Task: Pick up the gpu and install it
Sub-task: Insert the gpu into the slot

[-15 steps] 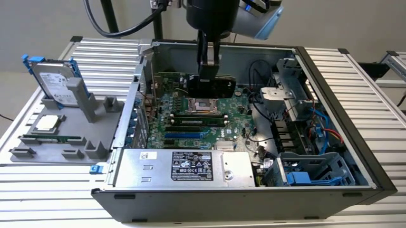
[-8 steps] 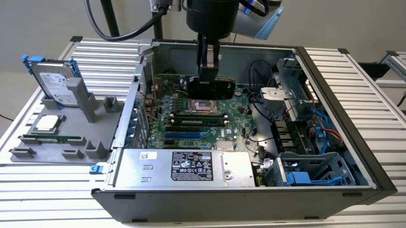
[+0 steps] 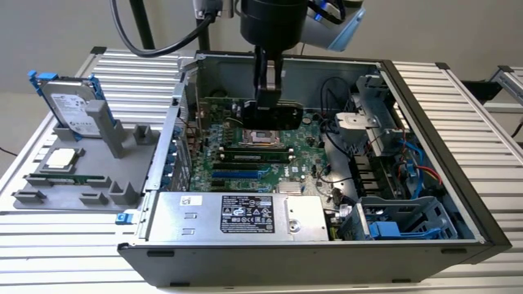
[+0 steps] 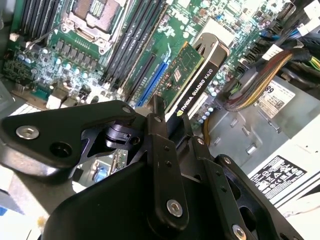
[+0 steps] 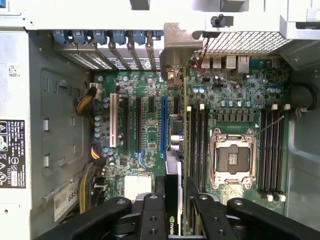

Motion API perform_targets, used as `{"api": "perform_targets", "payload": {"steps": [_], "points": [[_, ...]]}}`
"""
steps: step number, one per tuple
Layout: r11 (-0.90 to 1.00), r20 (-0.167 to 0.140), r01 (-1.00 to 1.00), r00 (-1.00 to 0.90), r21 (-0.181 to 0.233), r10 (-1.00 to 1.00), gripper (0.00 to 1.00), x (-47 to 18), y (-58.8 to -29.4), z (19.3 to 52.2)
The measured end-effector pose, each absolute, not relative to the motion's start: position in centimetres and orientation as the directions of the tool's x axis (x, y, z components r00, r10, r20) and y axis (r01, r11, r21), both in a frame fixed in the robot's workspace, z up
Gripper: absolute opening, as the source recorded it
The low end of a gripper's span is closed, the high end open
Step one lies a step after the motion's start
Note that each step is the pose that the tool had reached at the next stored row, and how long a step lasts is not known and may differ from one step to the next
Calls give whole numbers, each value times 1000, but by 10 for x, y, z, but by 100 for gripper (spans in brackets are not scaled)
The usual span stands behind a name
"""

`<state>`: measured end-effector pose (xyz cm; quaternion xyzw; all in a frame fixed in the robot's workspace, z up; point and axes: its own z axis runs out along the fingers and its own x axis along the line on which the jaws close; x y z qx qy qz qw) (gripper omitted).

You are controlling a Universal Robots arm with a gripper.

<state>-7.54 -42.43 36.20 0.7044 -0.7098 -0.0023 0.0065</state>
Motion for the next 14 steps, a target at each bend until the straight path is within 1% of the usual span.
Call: {"api": "perform_targets", "payload": {"steps": [14], "points": [[8, 6, -1000, -8, 12, -1000, 0, -72, -424, 360]]}}
